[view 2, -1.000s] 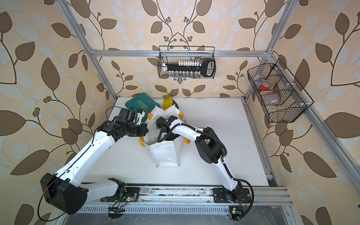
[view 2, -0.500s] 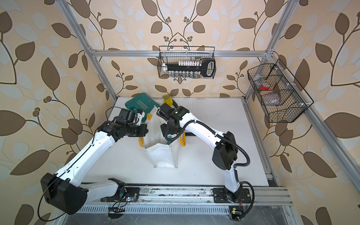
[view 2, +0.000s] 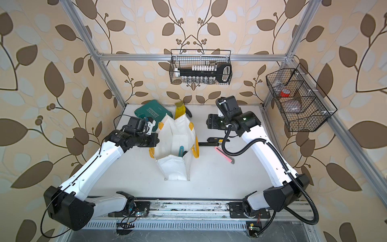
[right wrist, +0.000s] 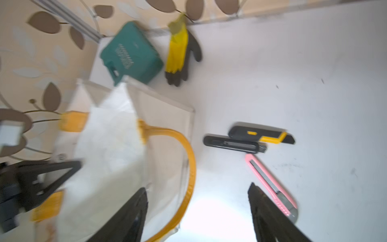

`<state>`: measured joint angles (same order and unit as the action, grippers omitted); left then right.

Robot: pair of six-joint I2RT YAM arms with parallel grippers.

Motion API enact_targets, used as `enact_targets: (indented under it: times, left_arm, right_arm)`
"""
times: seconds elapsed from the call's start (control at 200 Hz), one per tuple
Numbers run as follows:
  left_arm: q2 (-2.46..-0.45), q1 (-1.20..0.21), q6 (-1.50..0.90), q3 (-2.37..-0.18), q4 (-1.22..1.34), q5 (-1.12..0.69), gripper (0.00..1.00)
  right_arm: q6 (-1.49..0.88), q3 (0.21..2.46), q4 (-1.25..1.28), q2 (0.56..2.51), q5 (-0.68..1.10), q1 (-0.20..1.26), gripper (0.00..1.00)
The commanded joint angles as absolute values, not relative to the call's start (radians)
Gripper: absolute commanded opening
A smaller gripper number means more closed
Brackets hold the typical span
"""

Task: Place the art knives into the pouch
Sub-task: Place the utility knife in the pouch, then pick up the utility knife at the center of the board.

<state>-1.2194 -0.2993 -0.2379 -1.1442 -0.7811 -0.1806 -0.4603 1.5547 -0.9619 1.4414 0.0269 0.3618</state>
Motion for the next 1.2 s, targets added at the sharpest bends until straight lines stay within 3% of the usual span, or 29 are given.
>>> enact_targets:
  times: [0.0, 0.42, 0.73, 0.97, 1.195]
  left_arm:
    - [-1.2, -0.29, -0.222, -1.15, -0.752, -0.176, 0.0]
    - [-1.204, -0.29, -0.218, -1.149, -0.753, -0.175, 0.0]
    - [-1.209, -0.29, -0.215, -1.15, -0.758, -0.169, 0.0]
    - [-1.216, -0.29, -0.215, -1.153, -0.758, -0.167, 0.0]
    - [-1.213, -0.29, -0.217, -1.152, -0.759, -0.166, 0.0]
  right_arm:
    - [-0.389, 1.397, -0.968, 1.485, 0.06, 0.285, 0.77]
    - [-0.328, 1.114, -0.731, 1.632, 0.228, 0.149, 0.78]
    - [-0.33, 1.028, -0.634, 1.716, 0.268, 0.139, 0.76]
    - [-0.355, 0.941, -0.621, 1.667, 0.246, 0.178, 0.75]
    - [-0.409, 0.935, -0.684, 1.703, 0.083, 0.288, 0.74]
